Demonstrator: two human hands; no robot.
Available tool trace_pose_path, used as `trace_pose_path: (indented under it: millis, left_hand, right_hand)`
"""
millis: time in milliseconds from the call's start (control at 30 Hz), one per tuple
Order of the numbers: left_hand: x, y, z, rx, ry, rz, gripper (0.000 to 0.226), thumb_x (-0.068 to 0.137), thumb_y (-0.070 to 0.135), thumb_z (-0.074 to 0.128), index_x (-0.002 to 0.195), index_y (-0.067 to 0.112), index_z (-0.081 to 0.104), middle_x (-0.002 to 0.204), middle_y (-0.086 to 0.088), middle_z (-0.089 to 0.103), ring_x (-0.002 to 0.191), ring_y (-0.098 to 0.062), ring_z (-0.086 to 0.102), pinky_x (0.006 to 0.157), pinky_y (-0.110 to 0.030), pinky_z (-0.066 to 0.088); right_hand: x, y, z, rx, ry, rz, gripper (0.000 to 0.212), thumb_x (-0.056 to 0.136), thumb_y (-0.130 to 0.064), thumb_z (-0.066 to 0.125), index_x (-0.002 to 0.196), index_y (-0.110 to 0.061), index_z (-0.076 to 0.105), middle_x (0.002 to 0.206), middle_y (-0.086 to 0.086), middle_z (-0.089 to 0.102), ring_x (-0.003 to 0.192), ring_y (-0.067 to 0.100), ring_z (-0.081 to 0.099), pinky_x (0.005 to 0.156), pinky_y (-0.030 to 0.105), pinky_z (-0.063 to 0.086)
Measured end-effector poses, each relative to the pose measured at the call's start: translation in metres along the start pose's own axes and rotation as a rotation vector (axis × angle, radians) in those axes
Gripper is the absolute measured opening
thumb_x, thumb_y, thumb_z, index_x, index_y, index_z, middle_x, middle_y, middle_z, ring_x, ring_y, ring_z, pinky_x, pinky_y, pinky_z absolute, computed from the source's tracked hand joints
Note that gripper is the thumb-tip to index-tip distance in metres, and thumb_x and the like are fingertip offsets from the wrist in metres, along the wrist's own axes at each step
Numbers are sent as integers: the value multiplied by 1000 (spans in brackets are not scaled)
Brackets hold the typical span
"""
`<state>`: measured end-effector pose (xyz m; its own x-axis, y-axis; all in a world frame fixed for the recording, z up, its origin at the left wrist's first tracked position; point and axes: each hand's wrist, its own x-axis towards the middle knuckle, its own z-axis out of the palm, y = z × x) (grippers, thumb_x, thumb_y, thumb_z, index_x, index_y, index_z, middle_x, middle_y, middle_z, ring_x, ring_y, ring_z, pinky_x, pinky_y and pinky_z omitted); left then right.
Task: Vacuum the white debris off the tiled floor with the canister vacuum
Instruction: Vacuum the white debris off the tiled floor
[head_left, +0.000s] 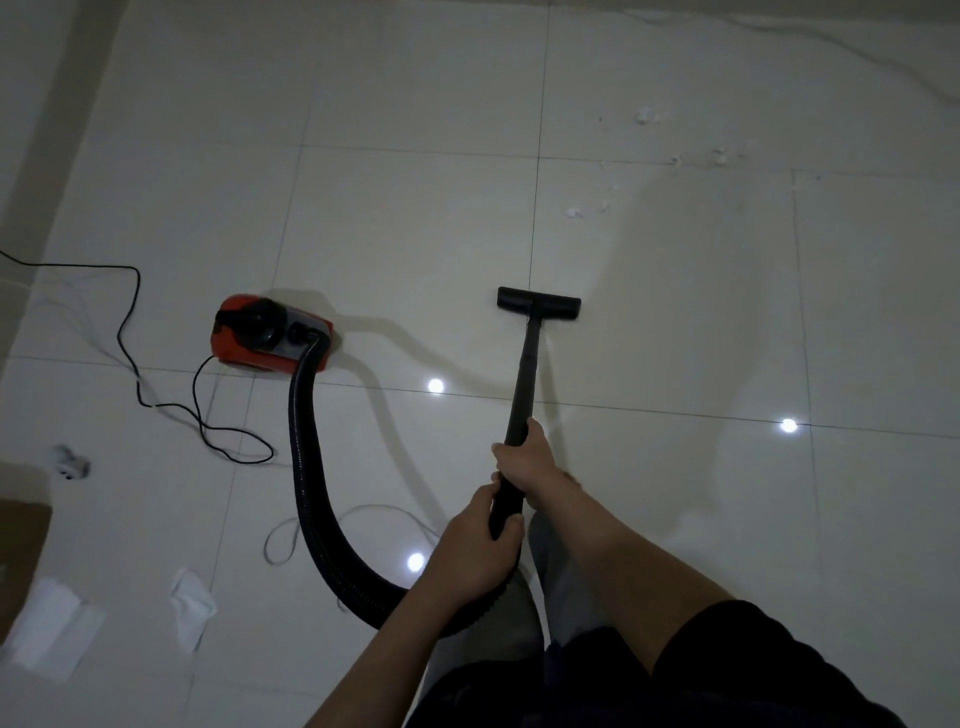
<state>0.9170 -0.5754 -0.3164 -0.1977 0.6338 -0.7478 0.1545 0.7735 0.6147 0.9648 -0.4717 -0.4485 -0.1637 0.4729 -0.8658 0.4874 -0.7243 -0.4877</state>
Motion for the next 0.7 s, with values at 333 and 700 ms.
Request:
trace_pose_path:
  millis: [333, 700]
  left_hand:
    - [-3, -12, -24, 25, -25, 54, 38, 96, 31, 43, 133, 27, 39, 83, 7, 60, 63, -4, 54, 58, -20, 41]
    - [11, -10, -21, 83, -48, 40, 42, 95, 30, 43, 136, 22, 37, 100, 5, 59, 84, -8, 59, 70, -23, 47]
  right_hand:
    - [-3, -4, 20, 20, 32, -29, 59, 93, -7, 58, 145, -16, 31, 106, 15, 55, 63, 19, 57, 59, 30, 53]
    - [8, -1, 19, 57, 48, 16, 52, 87, -5, 60, 133, -12, 39, 89, 15, 53, 62, 24, 54, 59, 34, 51]
